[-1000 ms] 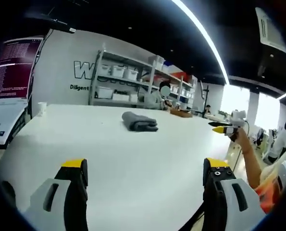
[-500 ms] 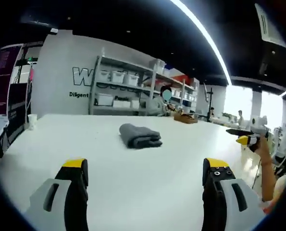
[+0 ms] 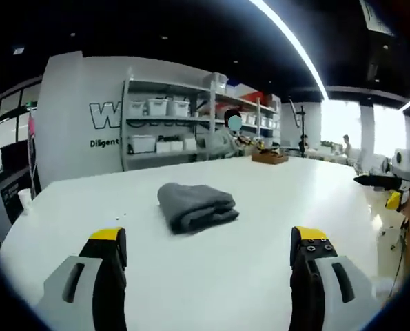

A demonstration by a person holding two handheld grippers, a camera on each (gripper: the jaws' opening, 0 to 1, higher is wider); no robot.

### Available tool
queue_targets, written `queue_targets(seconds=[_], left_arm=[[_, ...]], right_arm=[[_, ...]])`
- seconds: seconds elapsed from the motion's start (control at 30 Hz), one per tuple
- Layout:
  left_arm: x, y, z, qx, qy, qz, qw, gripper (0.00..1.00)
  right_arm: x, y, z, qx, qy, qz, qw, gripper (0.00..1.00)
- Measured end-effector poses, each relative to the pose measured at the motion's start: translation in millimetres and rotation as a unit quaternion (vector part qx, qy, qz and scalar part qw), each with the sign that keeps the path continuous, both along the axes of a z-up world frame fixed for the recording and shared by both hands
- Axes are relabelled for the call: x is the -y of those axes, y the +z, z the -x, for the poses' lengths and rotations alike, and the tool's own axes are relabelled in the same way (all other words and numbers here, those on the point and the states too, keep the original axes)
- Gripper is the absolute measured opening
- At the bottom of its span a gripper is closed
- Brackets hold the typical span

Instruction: Open the folded towel by lifting each exposed corner and separating the folded layers until the towel lies flat within the target outline without major curled edges

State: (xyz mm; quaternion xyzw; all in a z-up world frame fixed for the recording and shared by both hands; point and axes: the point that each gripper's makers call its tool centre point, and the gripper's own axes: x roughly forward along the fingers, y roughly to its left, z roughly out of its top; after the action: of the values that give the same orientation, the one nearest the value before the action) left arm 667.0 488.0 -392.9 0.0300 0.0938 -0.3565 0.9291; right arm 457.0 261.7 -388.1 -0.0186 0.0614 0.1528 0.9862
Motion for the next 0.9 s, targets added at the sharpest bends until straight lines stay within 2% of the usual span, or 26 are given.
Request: queue_targets(seconds=[0.13, 0.2, 0.3, 0.53, 0.6, 0.77, 0.9], left_arm=[[26.4, 0.5, -14.1, -0.004, -0.004, -0.003, 1.0000, 0.96], [36.6, -0.9, -17.5, 0.000, -0.006, -0.016, 0.9999, 0.96], [55.3, -7.9, -25.1, 0.007, -0.015, -0.055, 0.9984, 0.96], [84.2, -20.5, -46.6, -0.005, -0.027, -0.050, 0.9984, 0.95], [96.1, -28.8, -56.5, -0.011, -0.031, -0.052, 0.9981, 0.95], [111.8, -39.7, -74.2, -0.027, -0.026, -0.048, 0.9981, 0.93], [123.7, -44.4, -81.0, -0.014, -0.034, -0.068, 0.9970, 0.92]], right_arm=[[-0.9, -1.1, 2.0, -0.002, 0.007, 0.002, 1.0000, 0.98], [0.4, -1.3, 3.1, -0.003, 0.007, 0.004, 1.0000, 0.98], [4.6, 0.8, 4.3, 0.001, 0.007, 0.000, 1.0000, 0.98], [12.9, 1.9, 8.2, 0.005, 0.003, -0.016, 0.9999, 0.97], [16.3, 2.2, 8.9, 0.007, -0.002, -0.024, 0.9997, 0.97], [12.7, 0.8, 8.3, 0.004, 0.002, -0.024, 0.9997, 0.96], [7.9, -2.5, 4.8, -0.001, 0.007, -0.019, 0.9998, 0.96]])
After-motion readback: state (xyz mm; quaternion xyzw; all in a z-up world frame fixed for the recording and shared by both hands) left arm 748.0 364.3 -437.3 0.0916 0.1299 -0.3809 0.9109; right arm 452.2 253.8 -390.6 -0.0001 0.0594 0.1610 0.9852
